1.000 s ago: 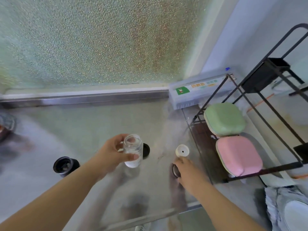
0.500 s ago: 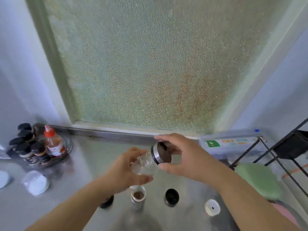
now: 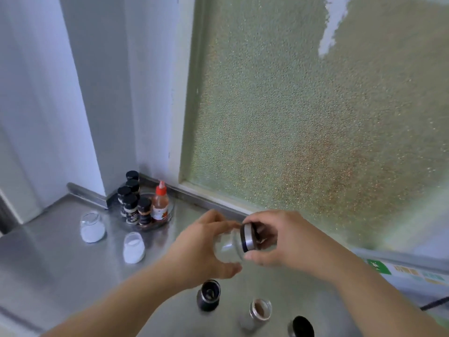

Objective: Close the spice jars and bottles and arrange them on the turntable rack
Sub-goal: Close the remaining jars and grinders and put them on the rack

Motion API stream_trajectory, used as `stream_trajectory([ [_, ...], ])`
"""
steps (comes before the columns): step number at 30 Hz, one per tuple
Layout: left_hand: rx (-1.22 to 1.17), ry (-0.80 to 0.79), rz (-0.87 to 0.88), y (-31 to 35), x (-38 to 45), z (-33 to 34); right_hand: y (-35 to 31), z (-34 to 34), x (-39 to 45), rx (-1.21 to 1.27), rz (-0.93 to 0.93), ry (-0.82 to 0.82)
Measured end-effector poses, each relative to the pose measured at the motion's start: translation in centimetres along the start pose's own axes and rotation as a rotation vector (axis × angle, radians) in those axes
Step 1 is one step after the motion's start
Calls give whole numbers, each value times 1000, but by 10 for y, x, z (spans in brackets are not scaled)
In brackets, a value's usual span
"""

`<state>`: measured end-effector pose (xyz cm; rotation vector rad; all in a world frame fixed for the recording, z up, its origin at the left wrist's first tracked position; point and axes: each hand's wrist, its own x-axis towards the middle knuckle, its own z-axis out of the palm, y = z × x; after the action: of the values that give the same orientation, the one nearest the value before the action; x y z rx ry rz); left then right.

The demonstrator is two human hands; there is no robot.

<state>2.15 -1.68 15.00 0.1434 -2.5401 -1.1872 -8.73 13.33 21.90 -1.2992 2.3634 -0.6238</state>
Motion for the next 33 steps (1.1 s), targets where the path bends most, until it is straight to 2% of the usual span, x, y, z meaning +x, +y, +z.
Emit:
stream_trajectory([
  [3,101,52,62,-6,-10,-8,-9,9,6,40,54,-18],
  [6,231,168,167,-12,-14,-13,-17,15,13,185,79,-49],
  [9,252,217,174,-14,-14,-18,-26,21,19,260,176,-66],
  [12,161,197,129,-11,-15,-23,-32,17,19,172,186,-79],
  [15,-50,138,17,-11,-13,-28,-39,-4,13,24,17,-157],
  [17,-118,113,-4,-11,-12,-31,-45,-12,9,-66,-34,-124],
  [19,-139,97,3,-11,-12,-31,-48,-7,11,-145,-55,-20],
  [22,-157,102,5,-12,-14,-28,-49,4,13,-130,-21,101],
  [24,-167,92,9,-13,-13,-28,-46,0,13,-139,-19,60],
  [27,-195,70,4,-13,-10,-31,-45,-15,9,-123,-30,-122],
  [31,-164,60,8,-10,-9,-30,-46,-3,12,-163,-72,59],
  [33,-160,55,10,-9,-11,-30,-45,0,12,-177,-35,66],
])
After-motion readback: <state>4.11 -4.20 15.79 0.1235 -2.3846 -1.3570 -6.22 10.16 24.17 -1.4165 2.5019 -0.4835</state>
